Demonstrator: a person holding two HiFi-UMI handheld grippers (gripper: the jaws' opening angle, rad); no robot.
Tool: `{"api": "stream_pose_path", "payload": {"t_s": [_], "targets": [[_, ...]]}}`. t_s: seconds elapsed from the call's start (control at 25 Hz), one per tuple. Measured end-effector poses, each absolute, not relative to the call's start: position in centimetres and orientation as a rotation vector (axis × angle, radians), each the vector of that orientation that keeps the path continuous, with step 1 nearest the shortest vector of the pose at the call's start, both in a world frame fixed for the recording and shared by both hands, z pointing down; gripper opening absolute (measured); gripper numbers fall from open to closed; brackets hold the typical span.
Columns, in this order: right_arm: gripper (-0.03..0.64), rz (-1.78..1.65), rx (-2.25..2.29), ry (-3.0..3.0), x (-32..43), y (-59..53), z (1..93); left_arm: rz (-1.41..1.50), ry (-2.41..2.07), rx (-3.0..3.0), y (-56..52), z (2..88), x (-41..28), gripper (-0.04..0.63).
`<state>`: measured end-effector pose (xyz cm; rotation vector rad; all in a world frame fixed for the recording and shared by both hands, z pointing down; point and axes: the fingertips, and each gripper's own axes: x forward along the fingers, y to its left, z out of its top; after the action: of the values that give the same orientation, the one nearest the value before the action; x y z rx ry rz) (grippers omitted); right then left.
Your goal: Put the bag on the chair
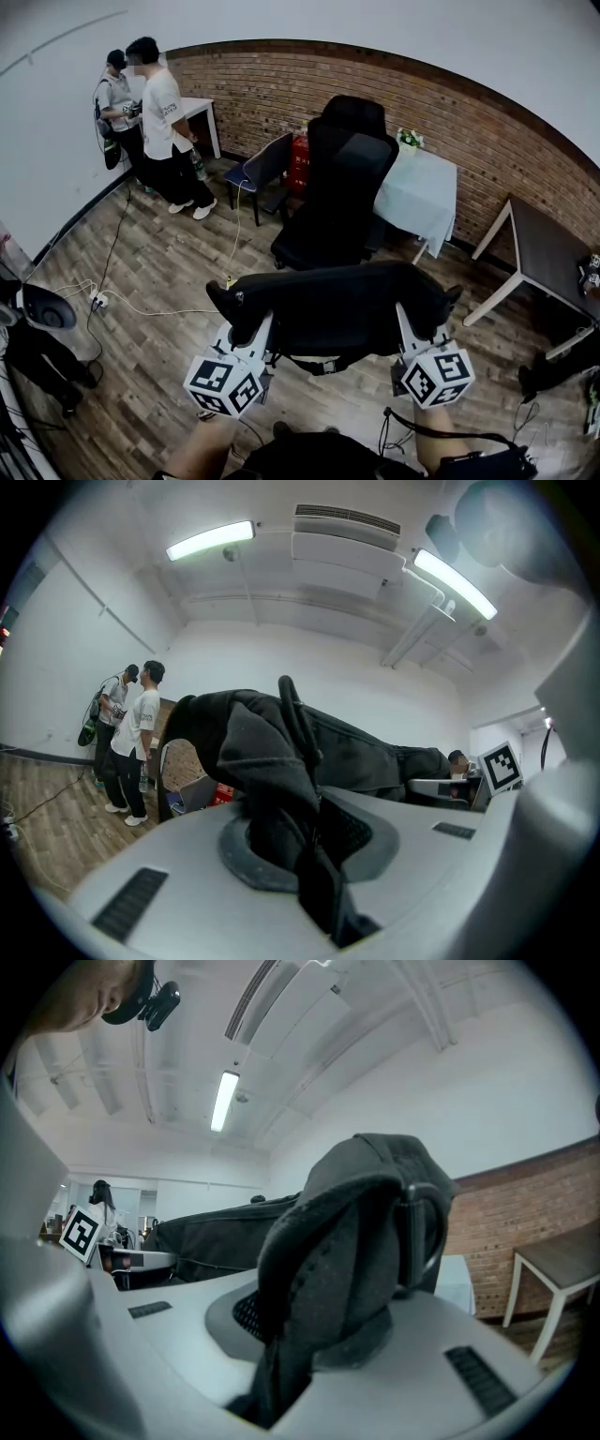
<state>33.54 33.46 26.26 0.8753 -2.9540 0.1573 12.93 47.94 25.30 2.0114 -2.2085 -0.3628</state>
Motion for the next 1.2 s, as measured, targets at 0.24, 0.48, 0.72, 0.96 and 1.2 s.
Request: {"api": "stream_pose_path", "payload": {"t_s": [0.24,0.48,0.72,0.96,1.2], "targets": [[0.067,0.140,0.893,-2.950,31.5,34.2,25.7,-0.370,-2.201,2.038,48.6,25.1,10.9,0.055],[0.067,0.134,0.912,-2.952,30.1,34.6,26.2,-0.375,-2.180,2.066,48.8,25.5,9.3,0.055],[0.067,0.138,0.897,-2.932,29.0,33.1,26.6,-0.377,-2.169,2.054,47.4,26.1,8.3,0.055],[0.067,0.154,0.864,-2.936,26.9,29.7,27.5,-0.358,-2.185,2.020,44.7,26.6,6.6,0.055],[0.067,0.148,0.841,-2.958,24.8,25.1,27.1,-0.343,-2.205,2.003,40.3,26.2,4.9,0.055]]}}
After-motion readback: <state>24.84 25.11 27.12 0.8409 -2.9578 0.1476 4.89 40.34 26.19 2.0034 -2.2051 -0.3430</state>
